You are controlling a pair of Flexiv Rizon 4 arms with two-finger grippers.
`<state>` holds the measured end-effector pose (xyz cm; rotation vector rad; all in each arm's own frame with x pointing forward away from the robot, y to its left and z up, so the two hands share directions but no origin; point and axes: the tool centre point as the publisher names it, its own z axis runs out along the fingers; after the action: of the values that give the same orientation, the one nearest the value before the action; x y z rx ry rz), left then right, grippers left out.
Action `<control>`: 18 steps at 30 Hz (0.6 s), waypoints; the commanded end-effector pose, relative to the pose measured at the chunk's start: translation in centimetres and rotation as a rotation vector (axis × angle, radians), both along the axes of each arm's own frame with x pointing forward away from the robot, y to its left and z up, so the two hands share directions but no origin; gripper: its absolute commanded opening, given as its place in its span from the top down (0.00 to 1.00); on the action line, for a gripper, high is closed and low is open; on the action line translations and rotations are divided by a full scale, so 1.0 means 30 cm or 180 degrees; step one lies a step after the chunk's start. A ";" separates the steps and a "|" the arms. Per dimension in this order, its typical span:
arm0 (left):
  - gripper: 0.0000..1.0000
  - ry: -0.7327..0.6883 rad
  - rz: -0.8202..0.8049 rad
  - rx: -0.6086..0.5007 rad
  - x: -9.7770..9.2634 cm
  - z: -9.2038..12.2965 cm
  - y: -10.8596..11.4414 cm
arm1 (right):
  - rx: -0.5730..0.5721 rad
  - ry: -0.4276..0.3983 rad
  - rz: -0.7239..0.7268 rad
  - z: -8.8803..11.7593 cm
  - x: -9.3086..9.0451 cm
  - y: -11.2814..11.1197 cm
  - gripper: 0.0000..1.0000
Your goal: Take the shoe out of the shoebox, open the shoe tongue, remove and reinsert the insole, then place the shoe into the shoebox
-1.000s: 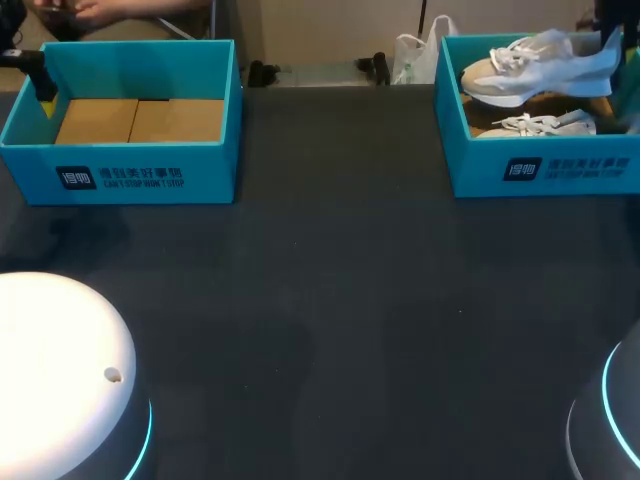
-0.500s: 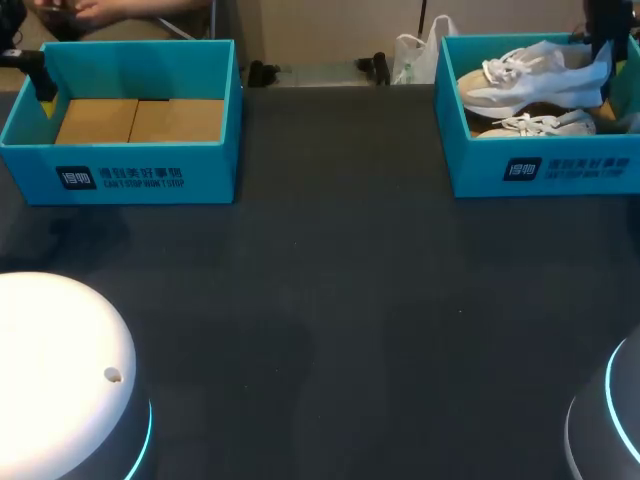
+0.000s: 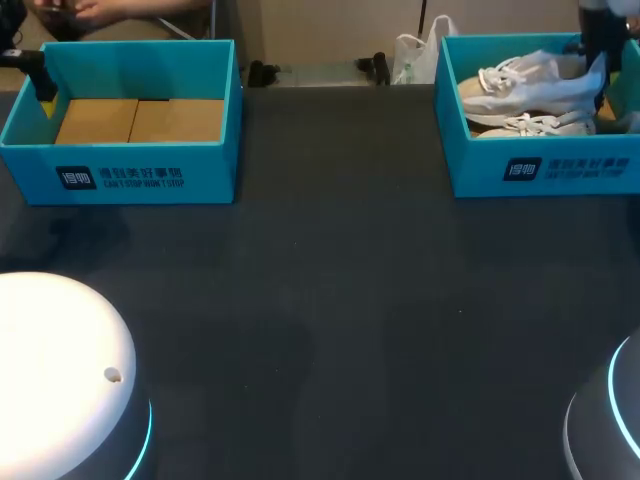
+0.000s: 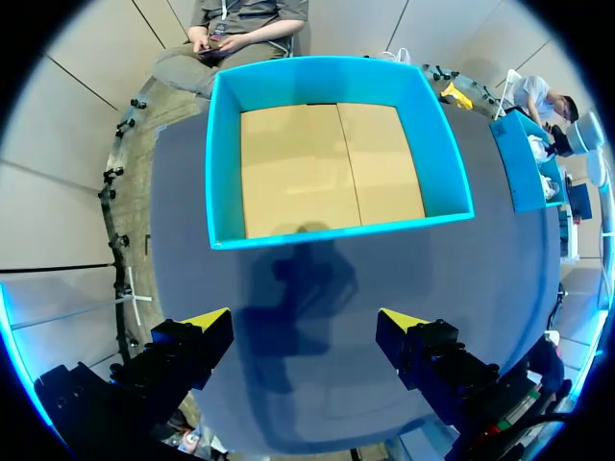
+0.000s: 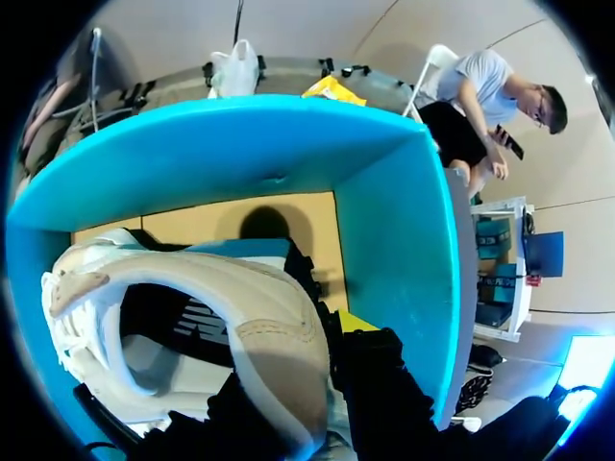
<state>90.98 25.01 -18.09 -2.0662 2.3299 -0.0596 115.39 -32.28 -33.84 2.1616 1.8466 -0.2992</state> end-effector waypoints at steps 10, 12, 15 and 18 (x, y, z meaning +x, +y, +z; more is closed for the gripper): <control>0.00 -0.0003 0.0000 0.0005 -0.003 0.000 0.000 | 0.0032 0.0114 -0.0024 -0.073 0.046 0.006 1.00; 0.00 -0.0003 0.0000 0.0005 -0.003 0.000 0.000 | 0.0045 0.0133 -0.0040 -0.084 0.048 0.003 1.00; 0.00 -0.0003 0.0000 0.0005 -0.003 0.000 0.000 | 0.0061 0.0153 -0.0059 -0.102 0.054 -0.002 1.00; 0.00 -0.0003 0.0000 0.0005 -0.003 0.000 0.000 | 0.0041 0.0183 -0.0069 -0.118 0.058 -0.003 1.00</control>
<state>90.98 25.01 -18.09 -2.0662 2.3298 -0.0596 115.87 -32.38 -36.54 2.1933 1.8587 -0.3244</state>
